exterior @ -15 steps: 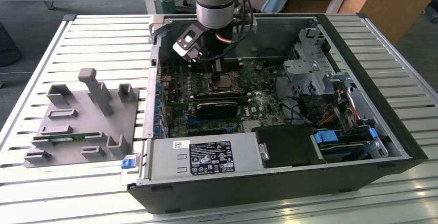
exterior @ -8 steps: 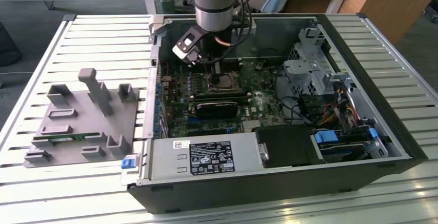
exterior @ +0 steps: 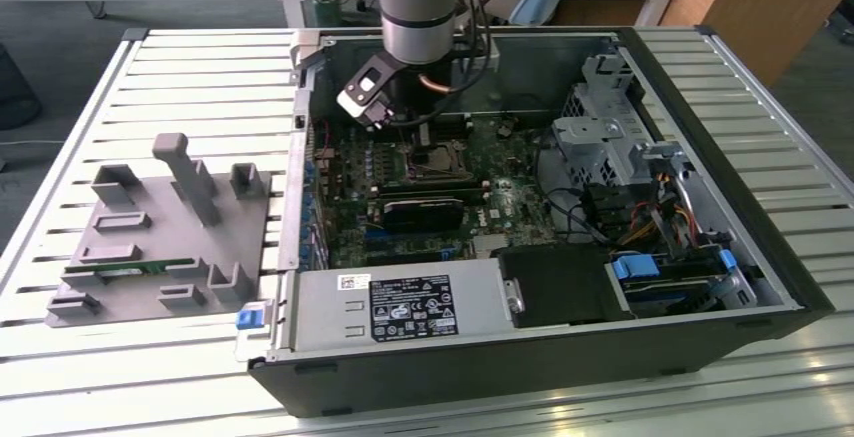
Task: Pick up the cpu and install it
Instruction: 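Close the cpu cover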
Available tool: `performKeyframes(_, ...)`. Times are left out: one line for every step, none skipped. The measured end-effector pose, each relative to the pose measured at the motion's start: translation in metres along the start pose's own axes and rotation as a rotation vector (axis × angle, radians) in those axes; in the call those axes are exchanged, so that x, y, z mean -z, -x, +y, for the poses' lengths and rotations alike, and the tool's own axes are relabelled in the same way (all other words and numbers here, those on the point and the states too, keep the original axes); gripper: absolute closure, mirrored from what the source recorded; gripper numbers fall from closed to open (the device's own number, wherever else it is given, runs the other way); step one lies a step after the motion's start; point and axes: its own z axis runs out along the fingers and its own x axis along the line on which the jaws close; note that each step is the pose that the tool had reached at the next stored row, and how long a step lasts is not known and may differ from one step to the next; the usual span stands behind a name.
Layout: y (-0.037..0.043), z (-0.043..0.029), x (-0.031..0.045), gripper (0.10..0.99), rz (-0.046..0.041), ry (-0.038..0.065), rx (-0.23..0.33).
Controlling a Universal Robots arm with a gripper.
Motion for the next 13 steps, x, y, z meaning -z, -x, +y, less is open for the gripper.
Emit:
performKeyframes(0.0000, 0.0003, 0.0003, 0.980, 0.0003, 0.000, 0.000)
performKeyframes(-0.0001, 0.0005, 0.0009, 0.980, 0.0011, 0.001, 0.000)
performKeyframes(-0.0003, 0.0007, 0.0019, 0.980, 0.0023, 0.002, 0.000)
performKeyframes(-0.0004, 0.0009, 0.0039, 0.980, 0.0023, 0.002, 0.000)
performKeyframes(-0.0002, 0.0009, 0.0067, 0.980, 0.0012, 0.001, 0.000)
performKeyframes(0.0000, 0.0008, 0.0090, 0.980, 0.0007, 0.000, 0.000)
performKeyframes(0.0000, 0.0009, 0.0101, 0.980, 0.0007, 0.000, 0.000)
performKeyframes(0.0000, 0.0012, 0.0101, 0.980, 0.0009, 0.001, 0.000)
performKeyframes(0.0000, 0.0020, 0.0101, 0.980, 0.0008, 0.000, 0.000)
performKeyframes(0.0000, 0.0034, 0.0101, 0.980, 0.0006, 0.000, 0.000)
performKeyframes(0.0001, 0.0051, 0.0100, 0.980, 0.0007, 0.000, 0.000)
performKeyframes(0.0001, 0.0075, 0.0099, 0.980, 0.0007, 0.000, 0.000)
performKeyframes(0.0001, 0.0100, 0.0098, 0.980, 0.0006, 0.000, 0.000)
